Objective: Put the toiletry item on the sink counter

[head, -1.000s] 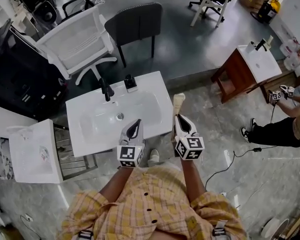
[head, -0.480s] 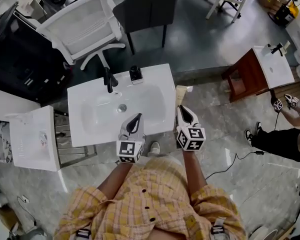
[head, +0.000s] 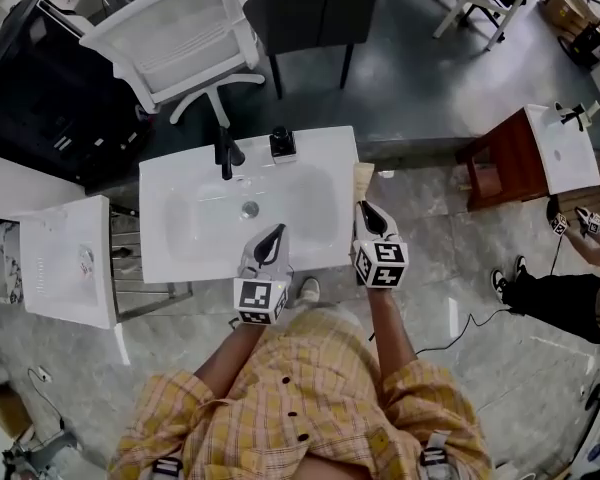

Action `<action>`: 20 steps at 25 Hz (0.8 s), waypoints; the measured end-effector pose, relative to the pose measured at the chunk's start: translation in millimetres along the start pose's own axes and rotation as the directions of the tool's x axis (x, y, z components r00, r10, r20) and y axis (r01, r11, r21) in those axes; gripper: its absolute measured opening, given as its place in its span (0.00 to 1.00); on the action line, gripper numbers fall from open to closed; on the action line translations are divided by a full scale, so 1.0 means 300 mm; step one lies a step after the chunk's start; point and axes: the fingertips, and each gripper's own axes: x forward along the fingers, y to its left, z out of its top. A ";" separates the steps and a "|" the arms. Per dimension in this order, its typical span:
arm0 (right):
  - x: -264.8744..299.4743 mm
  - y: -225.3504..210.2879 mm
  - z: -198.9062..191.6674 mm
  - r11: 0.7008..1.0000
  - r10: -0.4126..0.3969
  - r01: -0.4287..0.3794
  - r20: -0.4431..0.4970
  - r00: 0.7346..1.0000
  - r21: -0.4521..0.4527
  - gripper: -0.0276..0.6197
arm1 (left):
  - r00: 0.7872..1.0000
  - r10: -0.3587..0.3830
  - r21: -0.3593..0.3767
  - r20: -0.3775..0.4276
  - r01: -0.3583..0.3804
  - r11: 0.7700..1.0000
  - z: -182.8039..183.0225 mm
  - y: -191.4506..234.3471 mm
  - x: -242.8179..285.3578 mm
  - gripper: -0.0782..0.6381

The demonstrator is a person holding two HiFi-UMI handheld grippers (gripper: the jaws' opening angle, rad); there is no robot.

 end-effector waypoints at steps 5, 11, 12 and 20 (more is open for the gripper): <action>0.079 -0.024 -0.039 1.000 0.009 -0.011 -0.051 0.999 -0.022 0.09 | 1.000 0.013 -0.006 -0.014 -0.013 1.000 -0.010 0.011 0.011 0.11; 0.177 -0.043 -0.119 0.998 0.016 -0.023 -0.119 0.993 -0.051 0.09 | 0.999 0.034 -0.023 -0.032 -0.035 0.999 -0.038 0.029 -0.005 0.11; 0.192 -0.047 -0.131 0.999 0.019 -0.025 -0.127 0.992 -0.048 0.09 | 0.999 0.036 -0.023 -0.033 -0.036 0.999 -0.040 0.029 -0.007 0.11; 0.297 -0.091 -0.229 0.999 0.006 -0.016 -0.217 0.976 -0.048 0.09 | 0.998 0.051 -0.022 -0.044 -0.052 0.998 -0.055 0.054 -0.017 0.11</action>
